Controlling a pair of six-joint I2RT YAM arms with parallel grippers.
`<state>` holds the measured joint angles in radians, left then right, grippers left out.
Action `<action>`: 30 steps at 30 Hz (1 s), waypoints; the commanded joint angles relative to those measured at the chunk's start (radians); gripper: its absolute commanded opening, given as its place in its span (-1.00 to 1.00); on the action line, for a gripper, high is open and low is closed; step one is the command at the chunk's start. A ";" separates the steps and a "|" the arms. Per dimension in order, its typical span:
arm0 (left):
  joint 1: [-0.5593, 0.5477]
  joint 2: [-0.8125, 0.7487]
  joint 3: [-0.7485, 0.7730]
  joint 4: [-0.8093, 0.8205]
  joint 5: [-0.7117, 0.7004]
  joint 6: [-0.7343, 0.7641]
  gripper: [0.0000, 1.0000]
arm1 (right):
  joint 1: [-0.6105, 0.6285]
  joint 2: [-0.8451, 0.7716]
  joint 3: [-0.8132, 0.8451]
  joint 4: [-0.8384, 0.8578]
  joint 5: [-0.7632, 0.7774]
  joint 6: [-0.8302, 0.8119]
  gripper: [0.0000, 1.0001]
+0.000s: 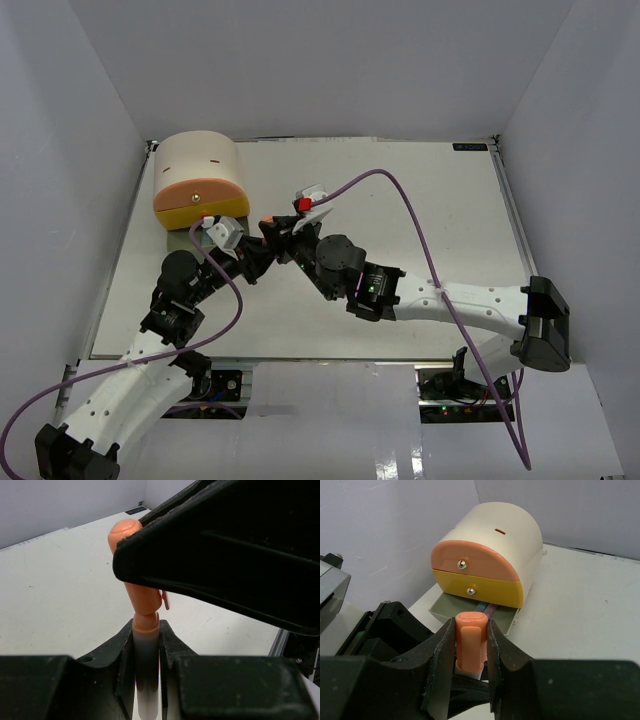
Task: Sort the stationery into containers
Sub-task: Close the pen cap on the pen.
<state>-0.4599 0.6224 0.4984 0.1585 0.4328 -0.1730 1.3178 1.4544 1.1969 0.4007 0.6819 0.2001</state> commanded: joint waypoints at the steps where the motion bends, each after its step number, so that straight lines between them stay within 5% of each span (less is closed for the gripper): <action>1: 0.006 -0.015 -0.003 0.021 -0.012 -0.006 -0.80 | 0.009 -0.008 -0.002 0.059 0.047 -0.007 -0.84; 30: 0.010 0.125 0.015 0.375 -0.016 -0.100 -0.79 | 0.054 0.007 -0.065 -0.008 0.125 0.016 -0.85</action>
<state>-0.4603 0.7361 0.4568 0.3992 0.4625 -0.2802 1.3453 1.4548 1.1427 0.4671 0.8242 0.2264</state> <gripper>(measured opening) 0.288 0.322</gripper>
